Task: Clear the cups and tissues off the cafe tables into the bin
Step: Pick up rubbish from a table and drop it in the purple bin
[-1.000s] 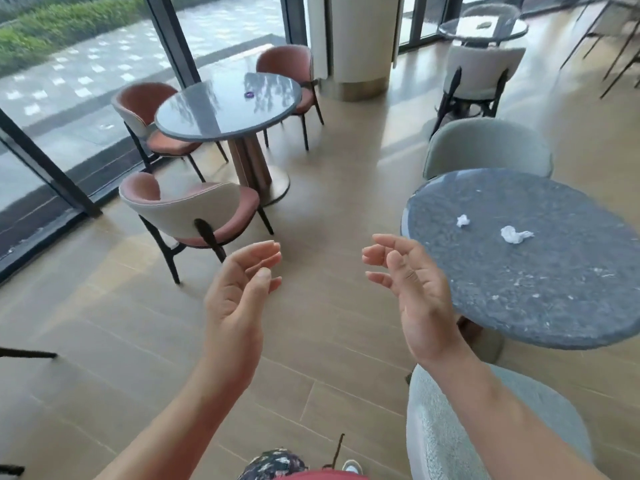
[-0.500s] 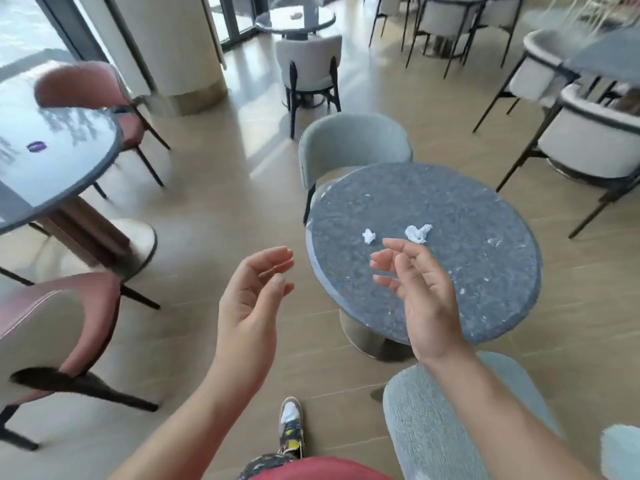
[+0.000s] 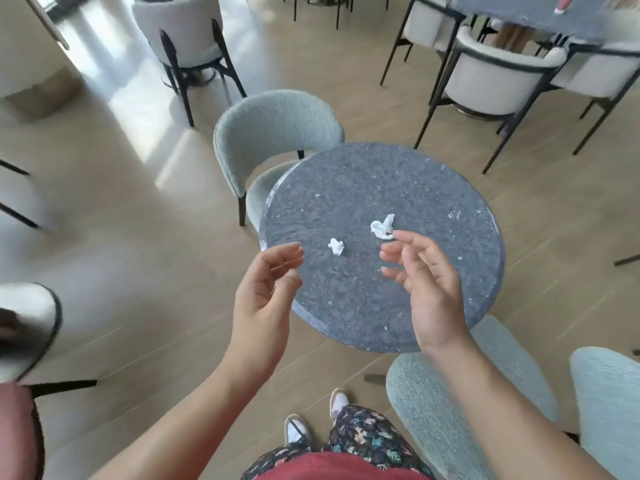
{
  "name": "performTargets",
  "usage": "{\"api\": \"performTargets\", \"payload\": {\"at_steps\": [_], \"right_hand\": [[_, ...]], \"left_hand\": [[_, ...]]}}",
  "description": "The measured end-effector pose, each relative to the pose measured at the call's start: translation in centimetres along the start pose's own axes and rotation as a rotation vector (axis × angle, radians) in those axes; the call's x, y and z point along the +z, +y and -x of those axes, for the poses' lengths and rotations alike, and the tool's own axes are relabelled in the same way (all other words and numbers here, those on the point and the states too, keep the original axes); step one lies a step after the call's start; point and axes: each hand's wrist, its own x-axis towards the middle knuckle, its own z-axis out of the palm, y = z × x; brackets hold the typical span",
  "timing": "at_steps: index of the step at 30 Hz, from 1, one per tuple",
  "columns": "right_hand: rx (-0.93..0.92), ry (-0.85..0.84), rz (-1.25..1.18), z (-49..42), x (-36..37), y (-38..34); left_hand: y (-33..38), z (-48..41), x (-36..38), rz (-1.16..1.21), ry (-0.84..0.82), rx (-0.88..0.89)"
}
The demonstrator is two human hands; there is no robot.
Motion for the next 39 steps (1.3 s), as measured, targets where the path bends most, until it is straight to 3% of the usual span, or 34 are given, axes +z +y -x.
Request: {"api": "performTargets", "payload": {"at_steps": [6, 12, 23, 31, 36, 39], "right_hand": [[0.026, 0.101, 0.009, -3.9, -2.3, 1.9], [0.070, 0.079, 0.016, -9.2, -2.8, 3.6], [0.135, 0.065, 0.120, -16.4, -5.6, 6.5], [0.205, 0.089, 0.206, -17.5, -8.0, 8.5], [0.236, 0.117, 0.236, -17.4, -9.3, 9.0], [0.238, 0.127, 0.233, -17.5, -9.6, 9.0]], "left_hand": [[-2.5, -4.3, 2.2, -0.019, -0.066, -0.037], [-5.9, -9.7, 4.9, -0.093, -0.087, -0.076], [-23.0, -21.0, 9.8, -0.840, -0.321, -0.247], [-28.5, -23.4, 10.9, -1.215, -0.497, -0.301], [-28.9, -24.1, 10.9, -1.211, -0.473, -0.281], [-27.0, -24.4, 11.6, -0.921, -0.352, -0.410]]}}
